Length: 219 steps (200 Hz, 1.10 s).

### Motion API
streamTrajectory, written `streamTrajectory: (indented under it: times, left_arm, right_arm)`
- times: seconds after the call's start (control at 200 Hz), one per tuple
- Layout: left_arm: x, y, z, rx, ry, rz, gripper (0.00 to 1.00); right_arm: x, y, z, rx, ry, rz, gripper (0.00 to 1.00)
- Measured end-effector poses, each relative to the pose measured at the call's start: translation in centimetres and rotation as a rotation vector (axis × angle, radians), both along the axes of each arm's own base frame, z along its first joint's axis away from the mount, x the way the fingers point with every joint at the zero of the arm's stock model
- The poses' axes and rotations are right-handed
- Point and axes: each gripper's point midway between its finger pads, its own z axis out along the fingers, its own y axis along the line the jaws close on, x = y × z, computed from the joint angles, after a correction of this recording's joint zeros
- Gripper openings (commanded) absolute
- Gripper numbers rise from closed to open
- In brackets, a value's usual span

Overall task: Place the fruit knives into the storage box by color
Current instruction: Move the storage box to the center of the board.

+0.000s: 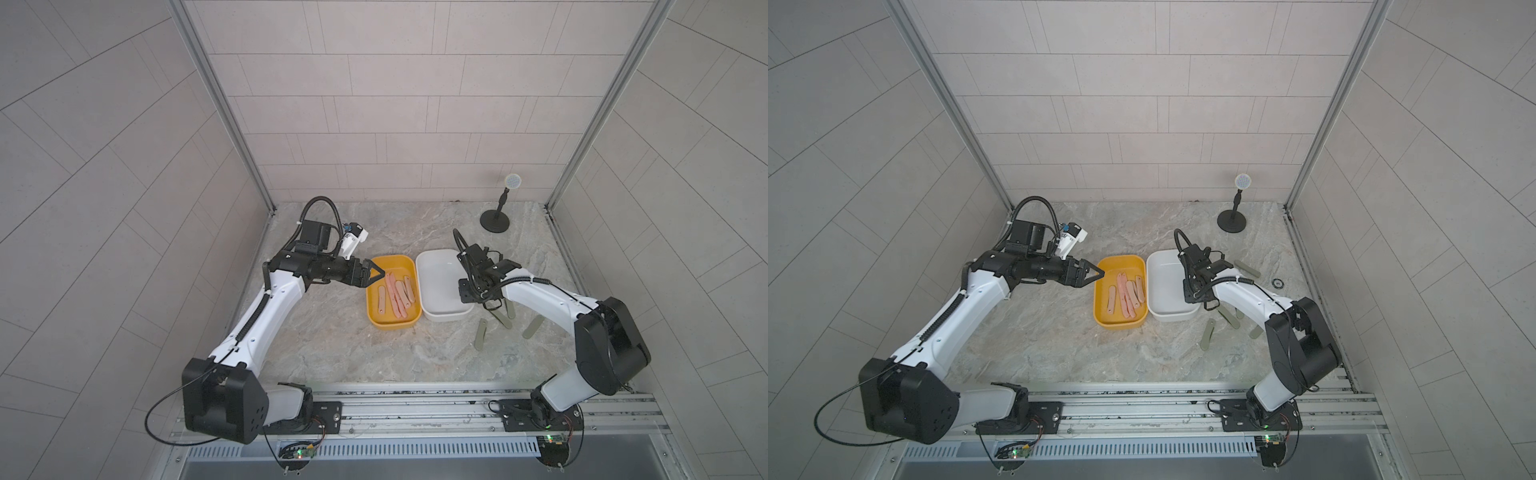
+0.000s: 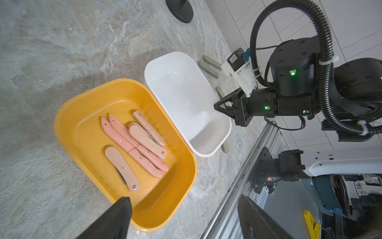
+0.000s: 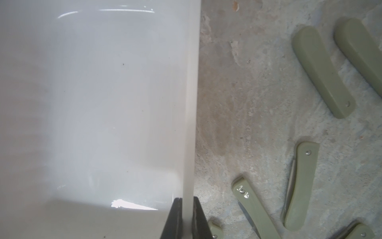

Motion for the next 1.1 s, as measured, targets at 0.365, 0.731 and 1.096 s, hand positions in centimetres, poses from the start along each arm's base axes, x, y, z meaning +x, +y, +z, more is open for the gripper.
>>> streamTrajectory:
  times: [0.365, 0.731, 1.096]
  left_arm:
    - [0.1, 0.2, -0.9, 0.015, -0.007, 0.013, 0.87]
    - [3.3, -0.7, 2.5, -0.019, -0.046, 0.01, 0.87]
    - [2.0, -1.2, -0.4, -0.062, 0.049, -0.018, 0.87]
  right_arm:
    - [0.5, 2.9, -0.4, 0.005, 0.01, 0.046, 0.11]
    - [0.4, 3.1, -0.3, 0.025, 0.024, 0.021, 0.48]
    - [0.4, 1.7, 4.1, 0.056, -0.053, -0.022, 0.73]
